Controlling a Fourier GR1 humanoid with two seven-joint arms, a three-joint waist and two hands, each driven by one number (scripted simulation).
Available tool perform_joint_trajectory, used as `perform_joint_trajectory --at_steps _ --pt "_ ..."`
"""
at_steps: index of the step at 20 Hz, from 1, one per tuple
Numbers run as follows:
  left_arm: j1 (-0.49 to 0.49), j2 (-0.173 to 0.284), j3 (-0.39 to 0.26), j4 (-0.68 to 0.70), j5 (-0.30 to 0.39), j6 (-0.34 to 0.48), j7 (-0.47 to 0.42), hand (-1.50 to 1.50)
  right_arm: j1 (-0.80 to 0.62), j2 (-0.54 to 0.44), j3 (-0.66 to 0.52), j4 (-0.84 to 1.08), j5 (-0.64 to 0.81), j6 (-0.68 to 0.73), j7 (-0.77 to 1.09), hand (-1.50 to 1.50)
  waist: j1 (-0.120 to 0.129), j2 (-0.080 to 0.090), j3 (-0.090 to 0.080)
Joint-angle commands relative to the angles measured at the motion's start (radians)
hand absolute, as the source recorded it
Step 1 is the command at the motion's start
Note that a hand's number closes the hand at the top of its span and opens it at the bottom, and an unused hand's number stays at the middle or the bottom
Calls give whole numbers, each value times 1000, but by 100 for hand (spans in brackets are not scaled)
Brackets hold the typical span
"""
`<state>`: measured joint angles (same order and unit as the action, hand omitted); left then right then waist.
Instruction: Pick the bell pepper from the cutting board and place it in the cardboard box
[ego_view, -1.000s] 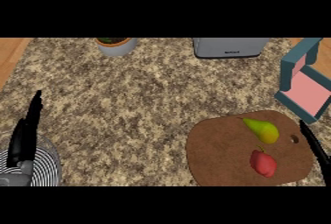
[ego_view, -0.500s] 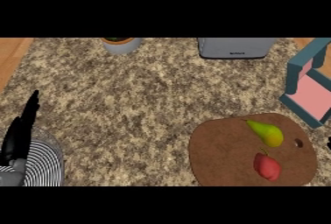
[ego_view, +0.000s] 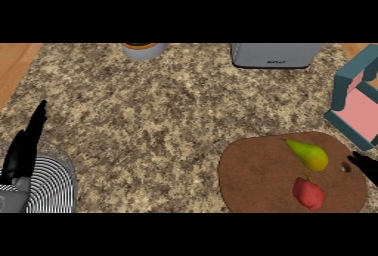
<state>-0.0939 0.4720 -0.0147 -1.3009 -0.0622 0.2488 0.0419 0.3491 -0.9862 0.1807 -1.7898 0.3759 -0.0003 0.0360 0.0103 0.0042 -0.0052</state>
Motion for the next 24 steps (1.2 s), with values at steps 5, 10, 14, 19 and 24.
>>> perform_joint_trajectory --at_steps 5,10,14,19,24 --pt "-31 -2 27 -14 -18 -30 39 0 -232 116 153 4 71 246 307 -150 5 -2 5" --pt "17 -4 73 16 -29 -67 -31 0 -293 181 128 97 142 308 292 -150 -4 -3 5" --pt "33 -59 56 -39 -86 -41 -4 0 -267 230 116 51 202 331 294 -150 -10 -5 5" --pt "-11 -46 94 -60 -93 -68 52 0 -291 295 91 91 226 361 255 -150 -10 -5 5" --pt "13 -38 128 -79 -88 -115 60 0 -254 361 98 21 256 396 261 -150 -10 -5 5"
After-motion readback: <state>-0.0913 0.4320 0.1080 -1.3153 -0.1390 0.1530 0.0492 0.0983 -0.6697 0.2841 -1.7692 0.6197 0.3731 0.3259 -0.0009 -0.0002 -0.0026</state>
